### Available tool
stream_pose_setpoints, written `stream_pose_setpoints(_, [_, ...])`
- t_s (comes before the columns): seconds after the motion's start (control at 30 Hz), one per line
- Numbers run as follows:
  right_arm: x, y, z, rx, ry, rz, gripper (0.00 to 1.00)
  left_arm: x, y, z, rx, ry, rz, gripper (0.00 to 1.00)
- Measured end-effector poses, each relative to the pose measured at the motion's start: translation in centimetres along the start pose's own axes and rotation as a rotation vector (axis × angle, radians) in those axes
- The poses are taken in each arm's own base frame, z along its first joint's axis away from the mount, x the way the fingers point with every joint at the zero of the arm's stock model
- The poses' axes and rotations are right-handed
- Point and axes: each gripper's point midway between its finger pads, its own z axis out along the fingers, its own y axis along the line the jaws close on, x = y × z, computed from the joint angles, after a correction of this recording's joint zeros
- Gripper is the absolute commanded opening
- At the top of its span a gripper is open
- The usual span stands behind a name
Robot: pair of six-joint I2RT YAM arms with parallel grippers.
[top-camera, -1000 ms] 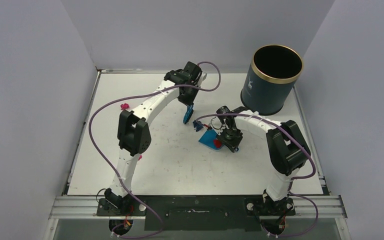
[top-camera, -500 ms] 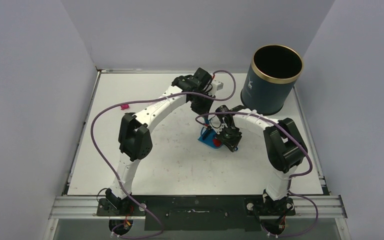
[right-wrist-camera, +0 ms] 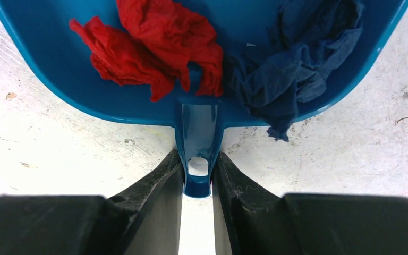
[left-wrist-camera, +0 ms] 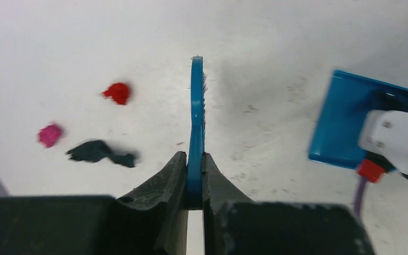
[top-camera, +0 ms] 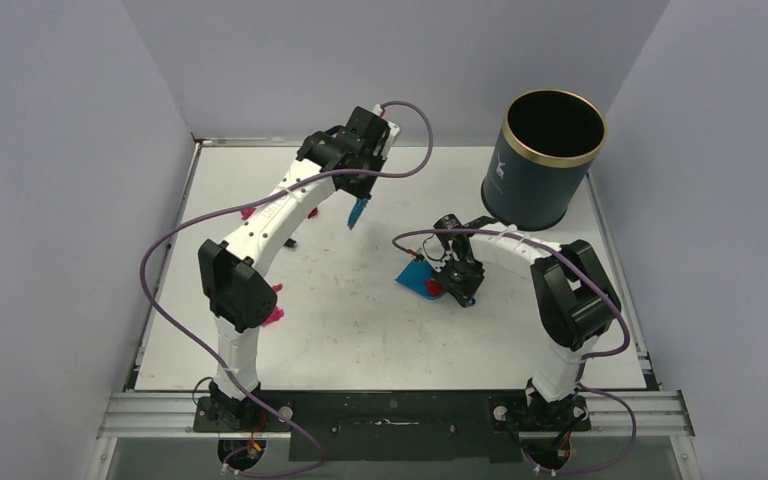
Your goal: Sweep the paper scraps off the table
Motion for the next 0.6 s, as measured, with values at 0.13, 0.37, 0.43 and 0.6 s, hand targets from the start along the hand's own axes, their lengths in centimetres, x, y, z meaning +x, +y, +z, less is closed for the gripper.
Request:
stream_pose_setpoints(0.13, [0.0,0.0,-0.1,0.001,-0.004,0.0,0.05,-0.2,5.4,-0.5,-0.212,-0.011,0.015,0.0])
stream_pose_setpoints(0.37, [0.1,0.0,-0.2,0.003,-0.002,0.0,0.05,1.6,13.4,1.9,-0.483,0.086,0.04,0.0])
stream_pose_setpoints(0.43, [0.2,0.1,-0.2,0.002,0.0,-0.001,0.05,2.4,15.3,3.9,-0.525,0.127,0.03,0.0])
stream_pose_setpoints(0.6, [0.3,0.2,-0.3,-0.001,0.007,-0.002,0.05,5.9,17.9,9.2,-0.53,0.256,0.021,0.0])
